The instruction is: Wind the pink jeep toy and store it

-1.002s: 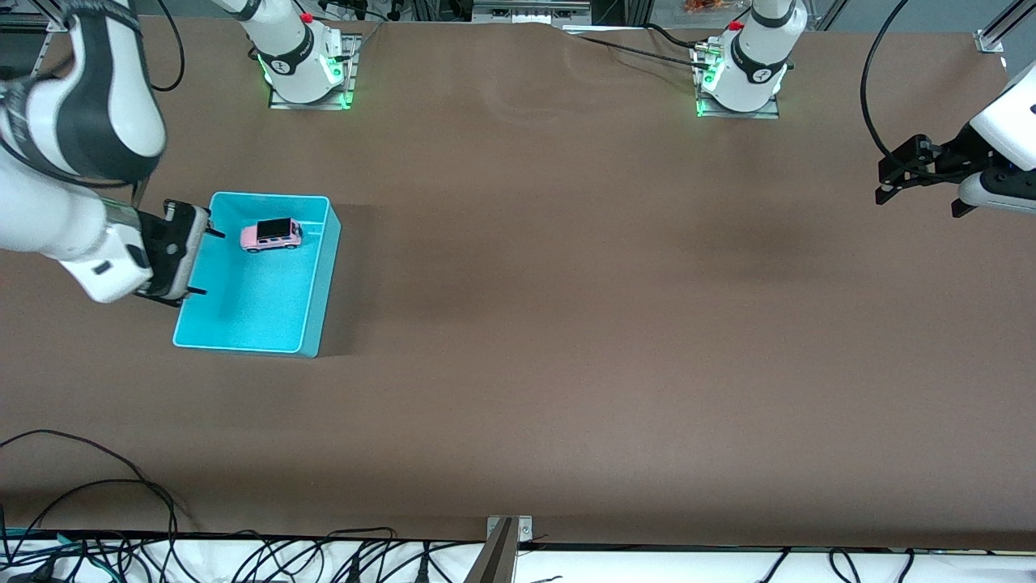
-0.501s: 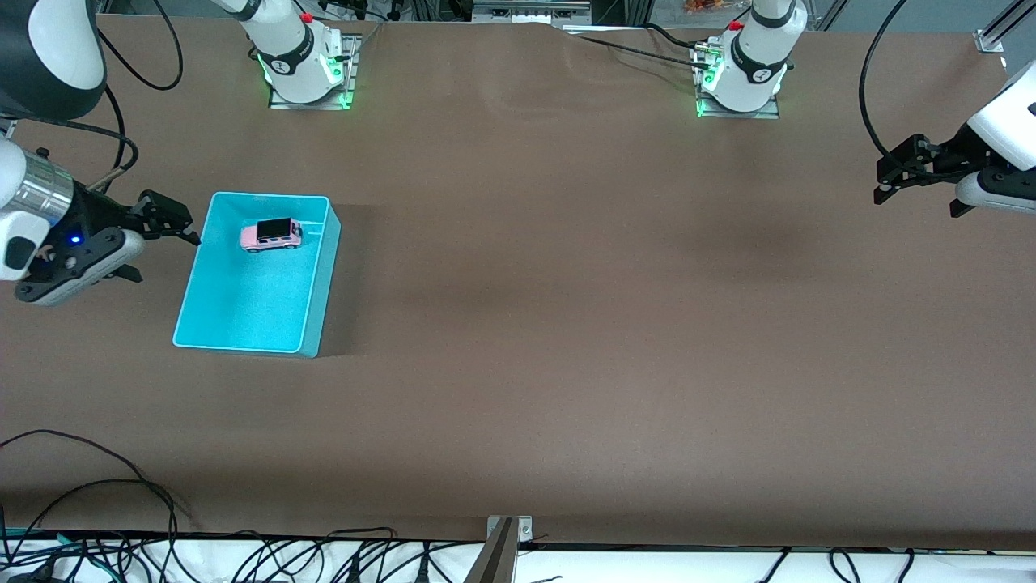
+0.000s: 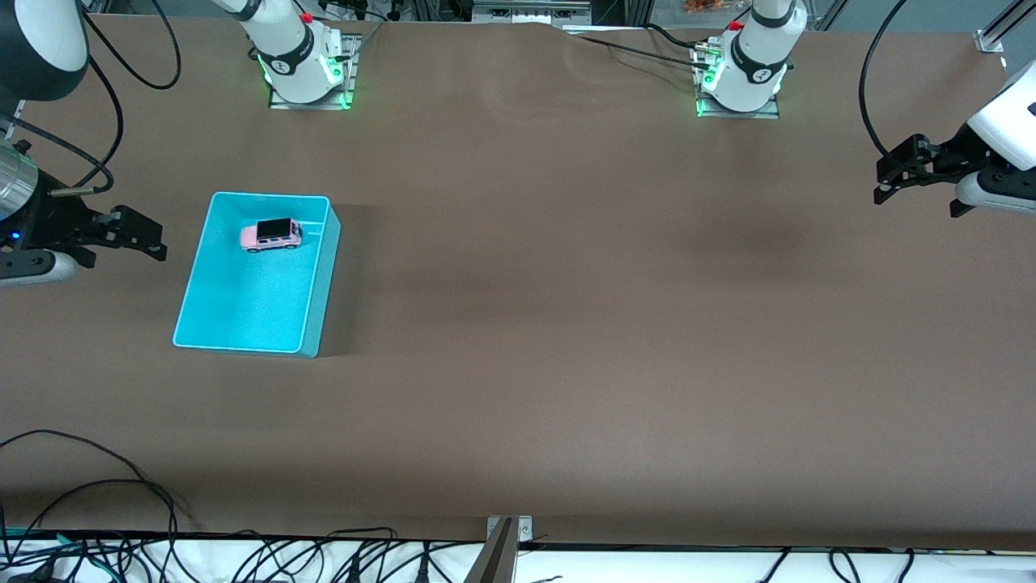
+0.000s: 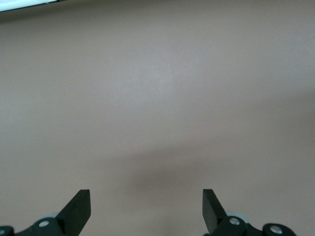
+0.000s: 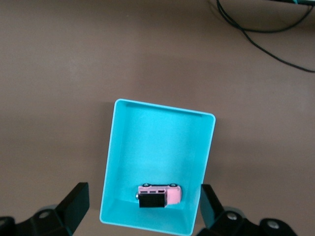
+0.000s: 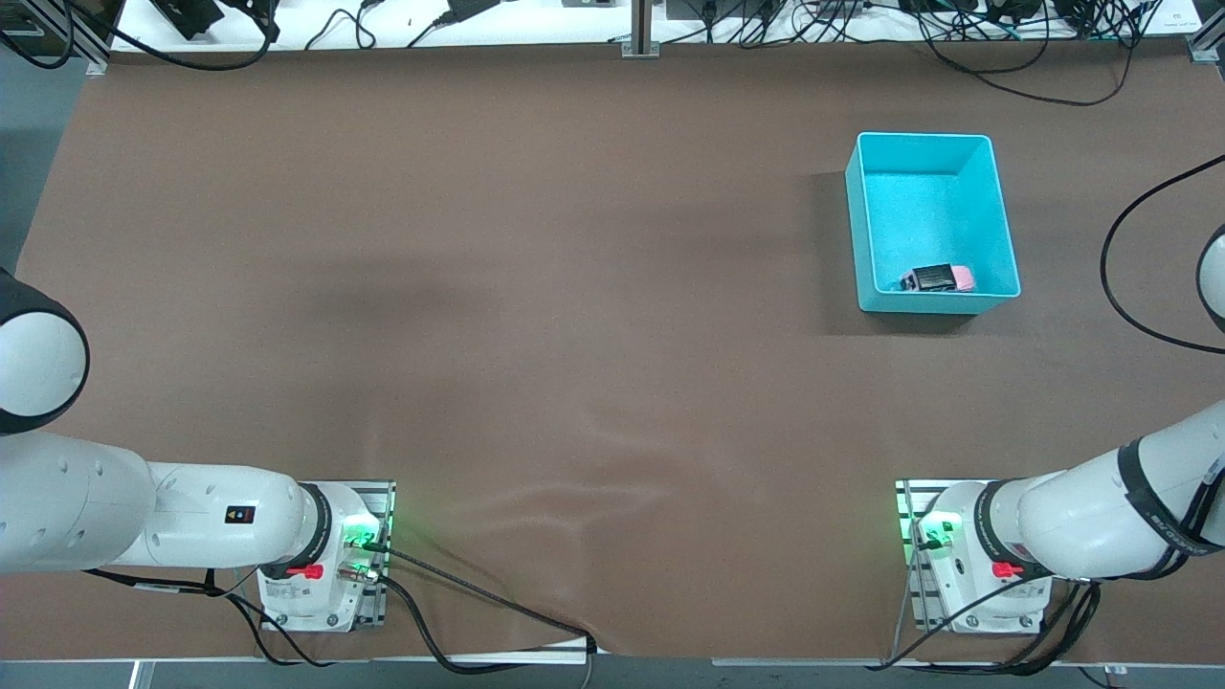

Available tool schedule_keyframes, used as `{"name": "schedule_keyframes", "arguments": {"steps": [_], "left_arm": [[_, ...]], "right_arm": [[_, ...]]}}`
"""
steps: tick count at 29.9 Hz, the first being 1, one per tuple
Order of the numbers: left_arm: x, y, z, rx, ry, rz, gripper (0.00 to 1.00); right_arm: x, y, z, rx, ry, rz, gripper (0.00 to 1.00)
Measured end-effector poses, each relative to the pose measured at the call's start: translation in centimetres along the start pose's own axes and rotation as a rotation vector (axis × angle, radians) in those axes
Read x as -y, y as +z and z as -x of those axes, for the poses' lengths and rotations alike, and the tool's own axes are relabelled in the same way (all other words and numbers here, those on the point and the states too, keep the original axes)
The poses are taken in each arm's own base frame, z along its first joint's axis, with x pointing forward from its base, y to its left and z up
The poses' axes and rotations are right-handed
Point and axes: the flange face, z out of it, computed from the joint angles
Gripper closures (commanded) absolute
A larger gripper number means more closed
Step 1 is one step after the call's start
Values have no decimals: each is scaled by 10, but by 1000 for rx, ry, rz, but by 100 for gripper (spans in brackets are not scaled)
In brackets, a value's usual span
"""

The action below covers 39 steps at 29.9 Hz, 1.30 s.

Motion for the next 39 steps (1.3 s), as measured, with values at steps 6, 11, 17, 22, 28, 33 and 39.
{"name": "schedule_keyframes", "arguments": {"steps": [6,11,17,22,28,33,39], "left_arm": [[0,0,0,0,0,0,0],[0,0,0,0,0,0,0],[0,0,0,1,0,0,0],[0,0,0,1,0,0,0],[0,0,0,1,0,0,0],[0,0,0,1,0,0,0],[0,0,0,1,0,0,0]], "right_arm": [[-7,-23,23,26,26,37,0],[-15,-34,50,30,34,50,0],[-20,-33,81,12,33,32,0],[-18,-30,97,1,26,20,0],[-11,-31,93,-24,15,23,0],[-3,-31,81,-34,3,31,0],[8,-28,72,-32,-13,37,0]]}}
